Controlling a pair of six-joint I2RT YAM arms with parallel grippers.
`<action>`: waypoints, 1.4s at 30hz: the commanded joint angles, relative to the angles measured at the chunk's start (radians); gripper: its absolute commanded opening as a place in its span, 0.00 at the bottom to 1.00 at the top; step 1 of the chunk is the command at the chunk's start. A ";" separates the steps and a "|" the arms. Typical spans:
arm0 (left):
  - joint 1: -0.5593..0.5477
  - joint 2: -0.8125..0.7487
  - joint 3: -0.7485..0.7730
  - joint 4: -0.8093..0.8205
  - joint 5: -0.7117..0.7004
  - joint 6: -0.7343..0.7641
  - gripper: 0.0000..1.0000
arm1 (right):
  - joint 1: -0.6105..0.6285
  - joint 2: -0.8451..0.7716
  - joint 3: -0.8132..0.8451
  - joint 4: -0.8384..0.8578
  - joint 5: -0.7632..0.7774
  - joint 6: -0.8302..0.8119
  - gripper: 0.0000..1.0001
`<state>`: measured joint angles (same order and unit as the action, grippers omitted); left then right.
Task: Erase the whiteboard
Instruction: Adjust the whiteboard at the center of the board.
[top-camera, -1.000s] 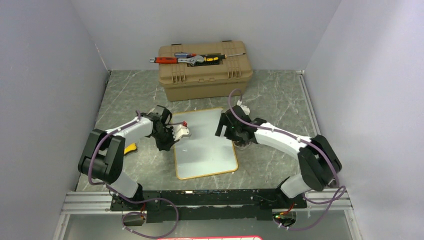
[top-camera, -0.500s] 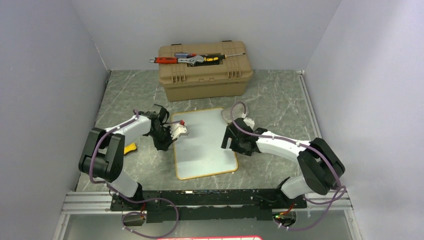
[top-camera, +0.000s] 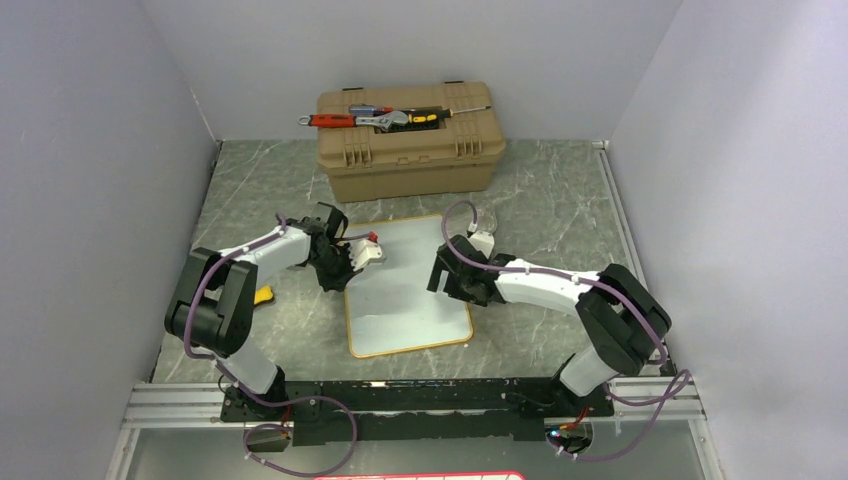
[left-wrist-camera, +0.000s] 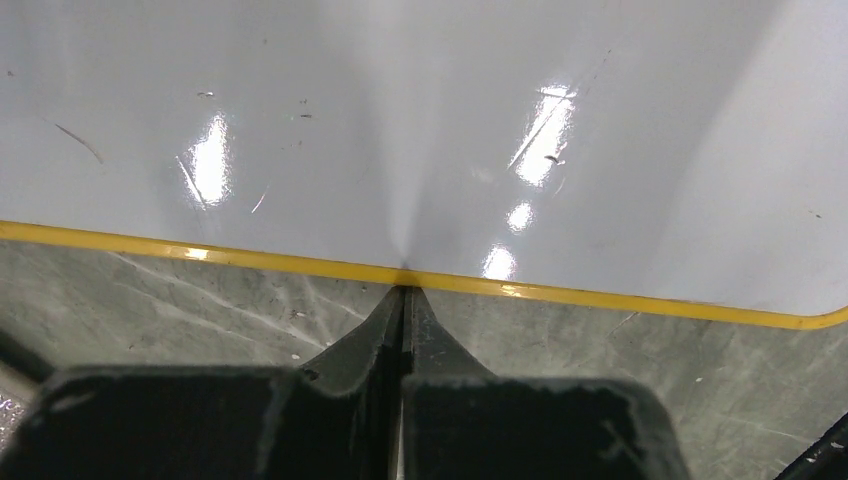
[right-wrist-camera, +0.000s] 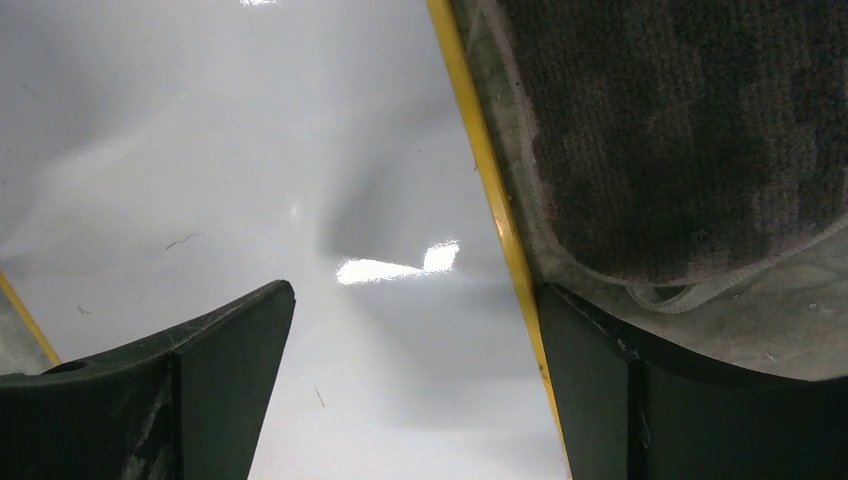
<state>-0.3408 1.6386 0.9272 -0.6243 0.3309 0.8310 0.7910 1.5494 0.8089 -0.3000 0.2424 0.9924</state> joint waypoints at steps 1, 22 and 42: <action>-0.017 0.082 -0.057 0.049 -0.039 0.007 0.06 | 0.044 0.047 0.019 0.047 -0.086 0.102 0.95; -0.061 0.083 -0.064 0.037 -0.050 0.007 0.06 | 0.040 0.069 0.088 -0.004 -0.216 -0.138 0.94; -0.061 0.076 -0.051 0.015 -0.046 -0.001 0.06 | 0.052 0.180 0.095 0.011 -0.243 -0.195 0.98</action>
<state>-0.3759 1.6367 0.9318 -0.6327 0.1932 0.8291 0.8482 1.6955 0.9928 -0.4831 0.1463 0.7425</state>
